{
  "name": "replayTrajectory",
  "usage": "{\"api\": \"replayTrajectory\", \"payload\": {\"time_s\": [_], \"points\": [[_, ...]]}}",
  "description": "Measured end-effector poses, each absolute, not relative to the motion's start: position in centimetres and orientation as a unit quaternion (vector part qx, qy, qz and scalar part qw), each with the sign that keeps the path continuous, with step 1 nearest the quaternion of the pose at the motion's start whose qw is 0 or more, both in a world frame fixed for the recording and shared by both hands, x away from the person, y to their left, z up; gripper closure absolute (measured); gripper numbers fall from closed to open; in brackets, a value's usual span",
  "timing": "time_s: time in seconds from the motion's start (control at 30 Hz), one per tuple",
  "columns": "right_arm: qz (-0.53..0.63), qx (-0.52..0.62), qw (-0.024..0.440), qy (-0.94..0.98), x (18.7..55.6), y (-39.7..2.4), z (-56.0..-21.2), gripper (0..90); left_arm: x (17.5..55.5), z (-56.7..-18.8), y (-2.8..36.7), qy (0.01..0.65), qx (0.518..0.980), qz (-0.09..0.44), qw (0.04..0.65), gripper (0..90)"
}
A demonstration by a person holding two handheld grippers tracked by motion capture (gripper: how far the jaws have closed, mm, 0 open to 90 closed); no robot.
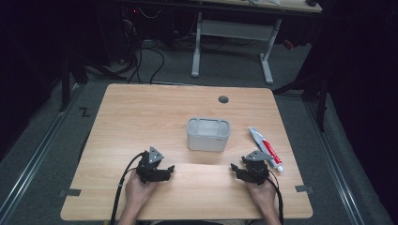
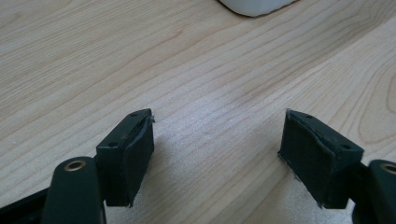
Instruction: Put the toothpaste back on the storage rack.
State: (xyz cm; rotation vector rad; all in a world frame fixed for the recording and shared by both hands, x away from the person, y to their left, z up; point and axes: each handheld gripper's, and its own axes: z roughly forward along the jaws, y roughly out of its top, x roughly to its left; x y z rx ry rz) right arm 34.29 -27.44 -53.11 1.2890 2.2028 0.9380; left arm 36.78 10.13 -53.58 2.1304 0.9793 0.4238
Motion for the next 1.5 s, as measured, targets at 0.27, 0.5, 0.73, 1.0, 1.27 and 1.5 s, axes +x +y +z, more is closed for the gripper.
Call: {"api": "replayTrajectory", "payload": {"time_s": [0.27, 0.5, 0.73, 1.0, 1.27, 1.5], "points": [[0.337, 0.465, 0.21, 0.792, 34.32, -27.43, -53.11, 39.2, 36.82, -53.59, 10.15, 0.383, 0.83, 0.164, 0.37, 24.4], [0.337, 0.465, 0.21, 0.791, 34.32, -27.43, -53.11, 39.1, 36.87, -53.59, 10.16, 0.388, 0.828, 0.166, 0.37, 24.2], [0.336, 0.468, 0.21, 0.79, 34.37, -27.27, -53.1, 39.0, 36.91, -53.59, 10.09, 0.391, 0.827, 0.167, 0.369, 24.2], [0.338, 0.466, 0.207, 0.791, 34.45, -27.38, -53.09, 38.0, 36.91, -53.58, 10.04, 0.394, 0.825, 0.168, 0.368, 24.2], [0.336, 0.468, 0.21, 0.79, 34.38, -27.31, -53.09, 38.8, 36.91, -53.58, 10.04, 0.394, 0.825, 0.168, 0.368, 24.2], [0.336, 0.467, 0.212, 0.79, 34.41, -27.41, -53.1, 38.7, 36.91, -53.58, 10.04, 0.395, 0.825, 0.168, 0.368, 24.2]]}}
